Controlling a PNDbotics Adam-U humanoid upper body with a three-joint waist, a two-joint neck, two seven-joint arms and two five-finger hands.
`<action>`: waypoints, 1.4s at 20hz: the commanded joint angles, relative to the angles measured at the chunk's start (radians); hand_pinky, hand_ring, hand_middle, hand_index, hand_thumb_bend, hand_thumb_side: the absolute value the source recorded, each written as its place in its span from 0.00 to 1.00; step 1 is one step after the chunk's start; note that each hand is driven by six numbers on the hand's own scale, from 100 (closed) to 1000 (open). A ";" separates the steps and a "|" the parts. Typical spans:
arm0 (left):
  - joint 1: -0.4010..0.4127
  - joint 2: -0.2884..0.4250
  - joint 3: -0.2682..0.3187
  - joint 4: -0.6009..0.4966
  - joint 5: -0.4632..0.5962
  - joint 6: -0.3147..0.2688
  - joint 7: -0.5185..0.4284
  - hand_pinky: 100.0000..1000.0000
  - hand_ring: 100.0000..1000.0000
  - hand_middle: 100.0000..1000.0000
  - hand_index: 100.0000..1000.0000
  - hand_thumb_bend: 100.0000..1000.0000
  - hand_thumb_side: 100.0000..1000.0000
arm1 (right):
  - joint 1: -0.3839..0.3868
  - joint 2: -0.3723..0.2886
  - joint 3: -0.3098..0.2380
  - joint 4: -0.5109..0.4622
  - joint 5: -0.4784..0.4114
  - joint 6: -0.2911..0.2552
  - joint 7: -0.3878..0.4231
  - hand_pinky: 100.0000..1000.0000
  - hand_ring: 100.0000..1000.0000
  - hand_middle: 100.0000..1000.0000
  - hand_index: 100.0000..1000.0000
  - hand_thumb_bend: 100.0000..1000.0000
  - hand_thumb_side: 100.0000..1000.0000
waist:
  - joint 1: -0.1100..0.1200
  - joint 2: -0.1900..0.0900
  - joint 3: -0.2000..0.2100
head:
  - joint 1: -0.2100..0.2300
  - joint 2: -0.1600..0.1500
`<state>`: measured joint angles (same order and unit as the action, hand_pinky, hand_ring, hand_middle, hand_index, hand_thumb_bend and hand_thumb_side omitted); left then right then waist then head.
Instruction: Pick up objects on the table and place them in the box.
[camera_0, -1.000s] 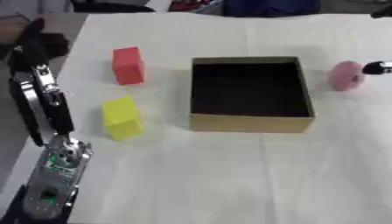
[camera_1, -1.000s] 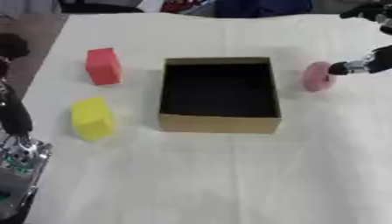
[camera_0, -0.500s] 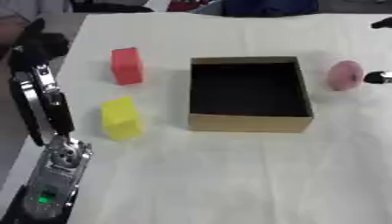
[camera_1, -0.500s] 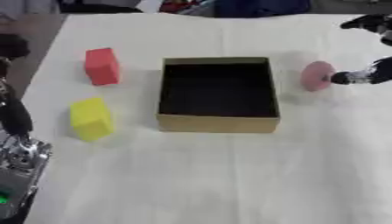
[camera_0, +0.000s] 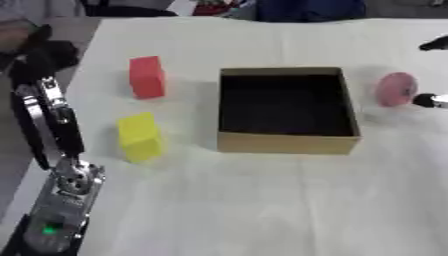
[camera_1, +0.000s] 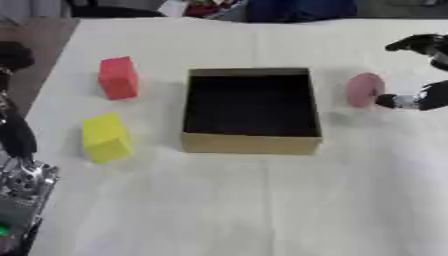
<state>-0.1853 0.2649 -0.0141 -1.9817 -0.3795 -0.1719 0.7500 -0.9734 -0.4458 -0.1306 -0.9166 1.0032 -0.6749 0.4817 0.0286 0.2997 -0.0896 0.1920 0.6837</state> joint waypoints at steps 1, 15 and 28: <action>-0.008 0.017 0.004 -0.018 -0.003 0.000 -0.002 0.58 0.57 0.51 0.78 0.10 1.00 | -0.012 -0.007 0.000 -0.003 0.008 -0.113 0.098 0.96 0.98 0.86 0.94 0.47 0.71 | -0.002 -0.015 0.002 | -0.002 -0.012; -0.013 0.012 0.003 -0.018 -0.002 -0.002 -0.003 0.58 0.57 0.51 0.77 0.10 1.00 | -0.002 0.018 0.003 0.004 0.046 -0.083 0.060 0.95 0.97 0.84 0.92 0.45 0.71 | -0.001 -0.007 0.008 | -0.002 -0.014; -0.014 0.007 -0.001 -0.018 -0.002 -0.003 -0.009 0.58 0.57 0.51 0.77 0.10 1.00 | -0.011 0.046 -0.013 0.005 0.108 -0.012 -0.050 0.93 0.95 0.79 0.89 0.14 0.70 | 0.001 -0.002 0.021 | -0.009 -0.019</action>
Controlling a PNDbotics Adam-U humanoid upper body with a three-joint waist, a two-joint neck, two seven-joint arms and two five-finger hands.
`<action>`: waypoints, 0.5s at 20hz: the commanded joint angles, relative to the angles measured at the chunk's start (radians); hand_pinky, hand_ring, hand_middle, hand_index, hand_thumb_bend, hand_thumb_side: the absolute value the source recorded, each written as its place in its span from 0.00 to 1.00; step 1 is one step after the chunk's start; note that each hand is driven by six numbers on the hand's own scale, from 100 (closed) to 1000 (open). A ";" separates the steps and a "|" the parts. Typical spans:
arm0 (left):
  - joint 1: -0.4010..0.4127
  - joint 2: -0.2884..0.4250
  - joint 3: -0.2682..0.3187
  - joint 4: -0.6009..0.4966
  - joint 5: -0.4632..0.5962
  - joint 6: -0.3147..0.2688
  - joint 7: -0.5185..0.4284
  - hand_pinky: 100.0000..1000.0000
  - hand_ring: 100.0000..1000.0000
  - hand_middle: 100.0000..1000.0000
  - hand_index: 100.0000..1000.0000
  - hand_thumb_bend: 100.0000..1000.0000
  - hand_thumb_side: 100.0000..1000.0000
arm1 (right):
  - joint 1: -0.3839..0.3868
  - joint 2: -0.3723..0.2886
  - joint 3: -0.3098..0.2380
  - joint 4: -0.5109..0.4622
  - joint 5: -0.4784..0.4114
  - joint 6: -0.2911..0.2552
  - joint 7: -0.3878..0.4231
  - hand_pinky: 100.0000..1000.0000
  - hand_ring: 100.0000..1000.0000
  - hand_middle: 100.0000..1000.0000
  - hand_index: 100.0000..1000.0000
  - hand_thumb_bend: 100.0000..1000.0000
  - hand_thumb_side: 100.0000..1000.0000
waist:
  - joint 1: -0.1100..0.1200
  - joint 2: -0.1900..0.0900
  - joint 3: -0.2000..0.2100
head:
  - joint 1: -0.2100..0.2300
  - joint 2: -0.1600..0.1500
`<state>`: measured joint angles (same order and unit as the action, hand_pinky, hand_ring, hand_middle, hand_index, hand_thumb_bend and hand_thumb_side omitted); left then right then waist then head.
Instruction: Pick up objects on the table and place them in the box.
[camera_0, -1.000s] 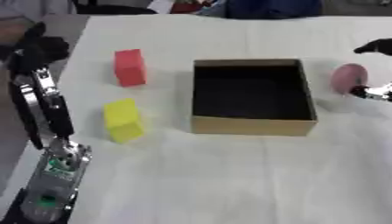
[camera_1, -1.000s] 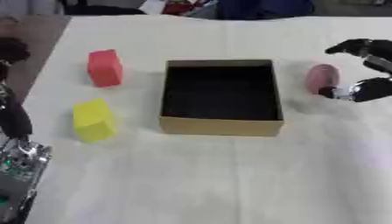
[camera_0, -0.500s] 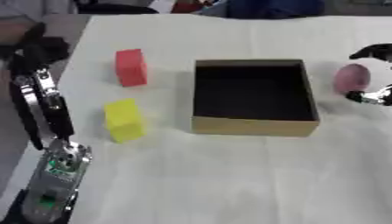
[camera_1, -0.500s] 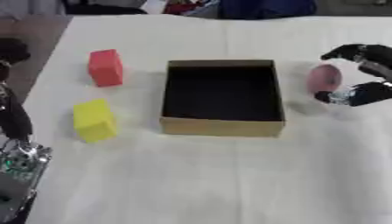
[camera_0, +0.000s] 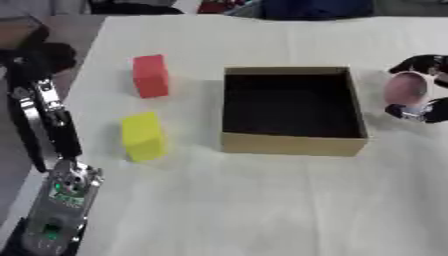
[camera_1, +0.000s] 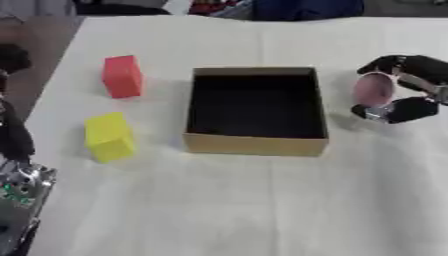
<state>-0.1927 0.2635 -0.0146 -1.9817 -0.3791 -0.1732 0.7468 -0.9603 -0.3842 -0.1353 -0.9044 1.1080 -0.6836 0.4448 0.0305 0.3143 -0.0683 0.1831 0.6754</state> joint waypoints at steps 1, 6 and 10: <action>-0.006 0.008 0.000 -0.018 -0.003 -0.002 -0.006 0.58 0.57 0.51 0.77 0.10 1.00 | -0.024 -0.017 -0.009 -0.007 -0.002 0.000 -0.019 0.93 0.95 0.79 0.88 0.11 0.68 | -0.001 -0.016 -0.001 | 0.000 -0.011; -0.006 0.007 -0.001 -0.018 -0.002 -0.001 -0.011 0.57 0.57 0.51 0.77 0.10 1.00 | -0.026 -0.020 -0.016 -0.011 -0.018 0.033 -0.044 0.91 0.93 0.74 0.84 0.00 0.32 | -0.002 -0.016 -0.003 | 0.002 -0.014; -0.005 0.007 0.000 -0.018 -0.002 -0.002 -0.012 0.57 0.57 0.51 0.77 0.10 1.00 | -0.025 -0.019 -0.018 -0.015 -0.020 0.061 -0.063 0.90 0.92 0.72 0.83 0.00 0.13 | -0.002 -0.017 -0.002 | 0.002 -0.017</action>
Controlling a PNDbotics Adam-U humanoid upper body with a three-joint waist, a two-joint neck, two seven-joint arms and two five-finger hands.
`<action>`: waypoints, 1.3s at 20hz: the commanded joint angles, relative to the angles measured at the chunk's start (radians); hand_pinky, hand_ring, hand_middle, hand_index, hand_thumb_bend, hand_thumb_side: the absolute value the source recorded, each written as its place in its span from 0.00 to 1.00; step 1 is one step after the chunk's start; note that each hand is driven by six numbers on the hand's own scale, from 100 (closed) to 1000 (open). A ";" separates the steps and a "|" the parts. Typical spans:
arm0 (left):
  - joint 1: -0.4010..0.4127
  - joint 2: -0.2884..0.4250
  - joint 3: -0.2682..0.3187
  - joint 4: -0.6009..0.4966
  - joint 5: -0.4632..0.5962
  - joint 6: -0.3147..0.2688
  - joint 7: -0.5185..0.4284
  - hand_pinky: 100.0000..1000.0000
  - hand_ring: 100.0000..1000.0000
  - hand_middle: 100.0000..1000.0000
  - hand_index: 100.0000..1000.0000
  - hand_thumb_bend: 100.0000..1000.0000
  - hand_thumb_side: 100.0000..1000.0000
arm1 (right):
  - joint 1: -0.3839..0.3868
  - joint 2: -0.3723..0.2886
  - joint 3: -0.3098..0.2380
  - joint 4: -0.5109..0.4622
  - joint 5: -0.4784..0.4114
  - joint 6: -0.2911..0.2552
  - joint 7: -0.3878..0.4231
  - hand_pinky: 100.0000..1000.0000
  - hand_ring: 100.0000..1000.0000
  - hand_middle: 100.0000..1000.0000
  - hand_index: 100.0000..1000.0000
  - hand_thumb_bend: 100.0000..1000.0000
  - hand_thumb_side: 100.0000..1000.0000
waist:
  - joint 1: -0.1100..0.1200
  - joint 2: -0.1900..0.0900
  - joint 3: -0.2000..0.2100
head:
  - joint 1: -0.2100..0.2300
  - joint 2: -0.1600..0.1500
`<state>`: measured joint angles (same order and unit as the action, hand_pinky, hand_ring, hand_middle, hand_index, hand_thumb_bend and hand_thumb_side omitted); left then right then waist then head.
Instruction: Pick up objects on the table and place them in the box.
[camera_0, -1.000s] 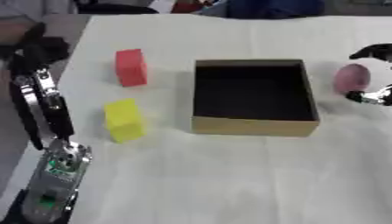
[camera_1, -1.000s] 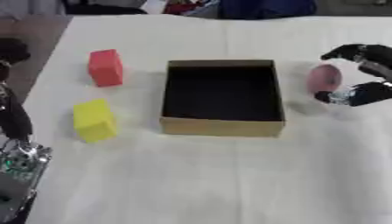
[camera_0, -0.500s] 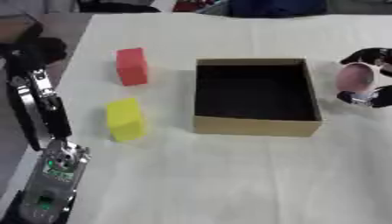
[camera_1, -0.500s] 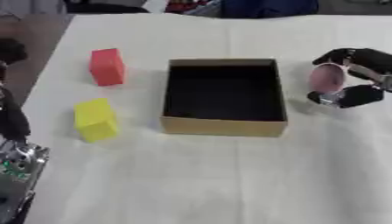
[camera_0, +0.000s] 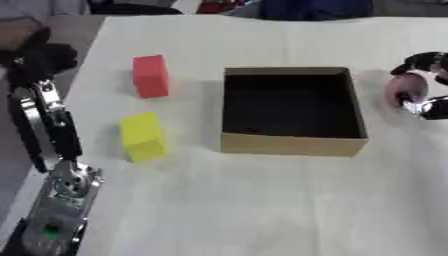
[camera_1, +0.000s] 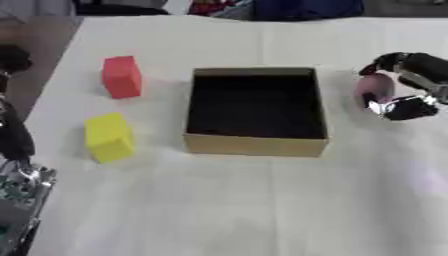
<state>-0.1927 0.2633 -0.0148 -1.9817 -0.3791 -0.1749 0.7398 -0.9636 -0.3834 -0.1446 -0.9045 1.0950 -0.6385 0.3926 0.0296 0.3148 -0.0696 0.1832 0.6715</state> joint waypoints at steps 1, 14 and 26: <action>-0.005 0.007 0.000 -0.018 -0.002 0.000 -0.005 0.57 0.57 0.51 0.77 0.10 1.00 | -0.021 -0.020 -0.008 -0.016 -0.006 0.020 -0.014 0.90 0.92 0.72 0.83 0.00 0.12 | -0.001 -0.018 0.000 | 0.002 -0.013; -0.005 0.004 0.000 -0.018 -0.002 -0.001 -0.005 0.57 0.57 0.50 0.76 0.10 1.00 | -0.020 -0.013 -0.009 -0.018 -0.025 0.094 -0.117 0.80 0.77 0.29 0.30 0.00 0.08 | -0.002 -0.016 0.000 | 0.000 -0.018; -0.007 0.003 0.000 -0.018 -0.001 -0.002 -0.007 0.57 0.57 0.50 0.76 0.10 1.00 | -0.018 -0.010 -0.005 -0.033 -0.073 0.130 -0.150 0.78 0.73 0.18 0.17 0.00 0.09 | -0.005 -0.016 0.005 | 0.003 -0.017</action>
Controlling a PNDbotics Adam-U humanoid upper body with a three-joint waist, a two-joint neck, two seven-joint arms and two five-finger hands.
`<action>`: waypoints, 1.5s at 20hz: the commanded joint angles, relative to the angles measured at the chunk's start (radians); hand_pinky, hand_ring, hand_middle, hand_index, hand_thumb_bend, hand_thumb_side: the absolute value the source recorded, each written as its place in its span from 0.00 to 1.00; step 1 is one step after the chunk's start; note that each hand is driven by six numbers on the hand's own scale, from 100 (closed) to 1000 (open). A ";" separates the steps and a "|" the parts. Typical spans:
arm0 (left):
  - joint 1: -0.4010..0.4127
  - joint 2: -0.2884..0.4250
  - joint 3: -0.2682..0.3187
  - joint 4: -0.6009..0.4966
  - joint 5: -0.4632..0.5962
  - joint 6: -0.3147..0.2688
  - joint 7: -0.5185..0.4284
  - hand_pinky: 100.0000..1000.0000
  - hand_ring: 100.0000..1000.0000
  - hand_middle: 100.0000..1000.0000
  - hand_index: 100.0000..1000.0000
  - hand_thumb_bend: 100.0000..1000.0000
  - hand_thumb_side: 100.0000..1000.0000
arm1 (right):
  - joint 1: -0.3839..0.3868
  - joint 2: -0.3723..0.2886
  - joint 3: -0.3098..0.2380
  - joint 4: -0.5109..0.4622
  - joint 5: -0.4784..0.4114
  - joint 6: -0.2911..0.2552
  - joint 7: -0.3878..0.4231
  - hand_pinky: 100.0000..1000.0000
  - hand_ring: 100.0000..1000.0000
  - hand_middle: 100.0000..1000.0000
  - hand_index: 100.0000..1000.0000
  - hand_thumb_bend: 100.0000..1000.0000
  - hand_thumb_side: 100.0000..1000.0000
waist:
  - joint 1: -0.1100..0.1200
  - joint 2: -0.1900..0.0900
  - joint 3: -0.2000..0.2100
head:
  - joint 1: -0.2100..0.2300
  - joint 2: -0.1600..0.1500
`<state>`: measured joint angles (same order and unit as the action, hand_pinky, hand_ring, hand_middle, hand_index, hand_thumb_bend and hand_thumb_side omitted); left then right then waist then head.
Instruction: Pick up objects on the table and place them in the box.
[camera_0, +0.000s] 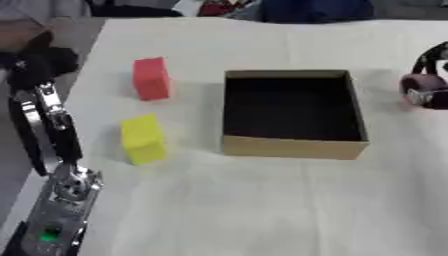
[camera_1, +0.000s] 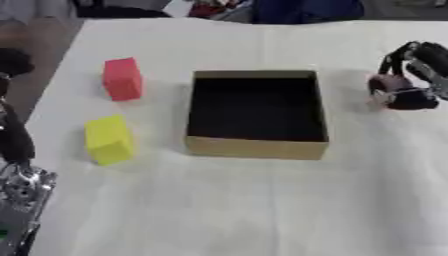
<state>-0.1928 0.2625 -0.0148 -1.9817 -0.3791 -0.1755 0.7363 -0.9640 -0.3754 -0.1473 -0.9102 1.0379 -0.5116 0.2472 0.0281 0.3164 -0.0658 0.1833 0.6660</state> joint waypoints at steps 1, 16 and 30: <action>-0.007 0.004 0.000 -0.018 -0.001 -0.001 -0.003 0.57 0.57 0.50 0.76 0.10 1.00 | -0.019 -0.018 -0.002 -0.031 -0.021 0.003 -0.004 0.78 0.73 0.18 0.17 0.00 0.09 | -0.004 -0.018 0.001 | 0.004 -0.011; -0.009 0.004 0.001 -0.018 0.003 -0.003 -0.004 0.57 0.57 0.50 0.76 0.10 1.00 | -0.044 -0.003 0.011 -0.120 -0.150 -0.020 0.082 0.79 0.73 0.17 0.22 0.00 0.00 | -0.011 -0.021 0.007 | 0.011 -0.009; -0.010 0.008 0.000 -0.018 0.006 -0.003 -0.007 0.57 0.57 0.50 0.76 0.10 1.00 | -0.117 0.043 0.146 -0.264 -0.426 0.059 0.178 0.81 0.73 0.17 0.23 0.00 0.00 | -0.017 -0.029 0.004 | 0.004 -0.004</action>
<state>-0.1941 0.2624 -0.0148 -1.9817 -0.3734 -0.1777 0.7338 -1.0546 -0.3225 -0.0096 -1.1399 0.6364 -0.4643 0.4201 0.0105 0.3117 -0.0621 0.1905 0.6663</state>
